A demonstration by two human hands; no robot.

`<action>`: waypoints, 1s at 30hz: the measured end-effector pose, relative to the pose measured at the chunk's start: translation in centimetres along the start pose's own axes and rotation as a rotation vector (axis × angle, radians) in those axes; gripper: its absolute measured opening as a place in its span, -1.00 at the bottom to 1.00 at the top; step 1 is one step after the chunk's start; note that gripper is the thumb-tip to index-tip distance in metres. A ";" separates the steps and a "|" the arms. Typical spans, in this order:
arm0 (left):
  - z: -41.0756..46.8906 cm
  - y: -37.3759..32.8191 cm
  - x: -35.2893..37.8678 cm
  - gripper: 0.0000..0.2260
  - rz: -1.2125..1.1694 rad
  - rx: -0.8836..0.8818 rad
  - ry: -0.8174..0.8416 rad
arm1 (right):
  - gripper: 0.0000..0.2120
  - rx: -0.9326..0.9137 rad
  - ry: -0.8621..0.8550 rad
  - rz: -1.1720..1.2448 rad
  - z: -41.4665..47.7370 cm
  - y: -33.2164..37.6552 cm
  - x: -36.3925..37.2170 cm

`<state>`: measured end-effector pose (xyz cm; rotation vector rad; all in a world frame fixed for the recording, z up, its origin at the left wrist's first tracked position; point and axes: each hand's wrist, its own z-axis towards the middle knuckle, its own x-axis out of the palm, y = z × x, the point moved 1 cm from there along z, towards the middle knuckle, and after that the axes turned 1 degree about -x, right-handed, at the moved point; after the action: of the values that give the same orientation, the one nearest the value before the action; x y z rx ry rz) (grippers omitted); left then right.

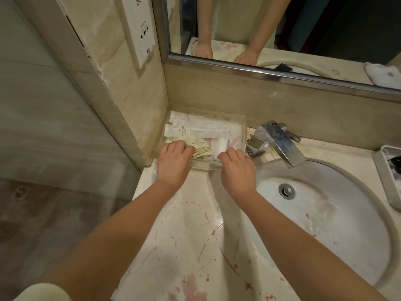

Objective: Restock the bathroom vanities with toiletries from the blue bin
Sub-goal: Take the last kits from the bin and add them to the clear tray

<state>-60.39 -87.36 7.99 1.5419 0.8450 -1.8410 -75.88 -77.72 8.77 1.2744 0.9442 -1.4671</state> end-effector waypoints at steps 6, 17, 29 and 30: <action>0.0 0.1 0.4 -0.66 -0.003 -0.005 -0.024 | -0.66 -0.008 -0.054 0.004 0.1 0.0 0.2; -0.9 -1.1 -0.3 -0.55 0.048 -0.043 0.050 | -0.39 -0.077 0.221 0.067 -1.7 -0.6 -0.9; -6.0 -6.0 -1.9 -0.41 -0.158 0.009 0.160 | -0.31 -0.112 0.290 0.073 -8.4 -3.4 -3.4; -6.5 -6.7 -2.0 -0.40 -0.172 0.024 0.166 | -0.31 -0.103 0.295 0.075 -9.1 -3.9 -3.6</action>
<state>-61.29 -78.00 9.79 1.7011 1.0652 -1.8663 -77.24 -67.40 10.77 1.4584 1.1354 -1.1771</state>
